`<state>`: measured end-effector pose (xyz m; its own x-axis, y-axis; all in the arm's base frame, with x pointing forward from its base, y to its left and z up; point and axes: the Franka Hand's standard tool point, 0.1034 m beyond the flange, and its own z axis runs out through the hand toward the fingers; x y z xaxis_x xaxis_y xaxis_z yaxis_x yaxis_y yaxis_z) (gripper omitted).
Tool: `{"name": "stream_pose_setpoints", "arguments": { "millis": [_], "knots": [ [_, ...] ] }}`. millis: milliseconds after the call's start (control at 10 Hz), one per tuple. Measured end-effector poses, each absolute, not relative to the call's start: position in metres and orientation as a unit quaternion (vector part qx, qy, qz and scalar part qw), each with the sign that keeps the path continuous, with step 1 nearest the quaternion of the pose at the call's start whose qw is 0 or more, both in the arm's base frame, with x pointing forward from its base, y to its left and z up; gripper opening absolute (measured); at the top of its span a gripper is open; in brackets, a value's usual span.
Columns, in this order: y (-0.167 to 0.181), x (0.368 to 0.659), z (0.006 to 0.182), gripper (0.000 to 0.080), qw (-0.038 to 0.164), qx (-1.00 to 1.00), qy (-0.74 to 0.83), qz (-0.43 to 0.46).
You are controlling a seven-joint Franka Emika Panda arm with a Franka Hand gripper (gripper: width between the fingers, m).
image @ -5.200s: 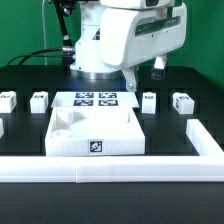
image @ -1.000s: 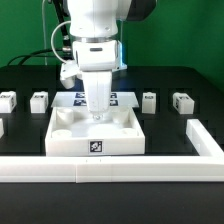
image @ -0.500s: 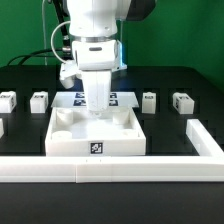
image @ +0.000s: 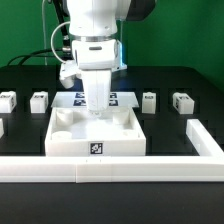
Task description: Assemble square table
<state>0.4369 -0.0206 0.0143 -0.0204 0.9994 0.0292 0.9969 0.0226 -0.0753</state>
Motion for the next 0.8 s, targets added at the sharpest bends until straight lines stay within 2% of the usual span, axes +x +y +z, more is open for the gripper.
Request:
{"name": "stream_pose_setpoints", "arguments": {
  "millis": [300,800],
  "knots": [
    [0.009,0.446,0.017,0.0063,0.035,-0.715,-0.698,0.010],
    [0.067,0.467,0.013,0.0063,0.039,-0.732,-0.680,-0.007]
  ]
}}
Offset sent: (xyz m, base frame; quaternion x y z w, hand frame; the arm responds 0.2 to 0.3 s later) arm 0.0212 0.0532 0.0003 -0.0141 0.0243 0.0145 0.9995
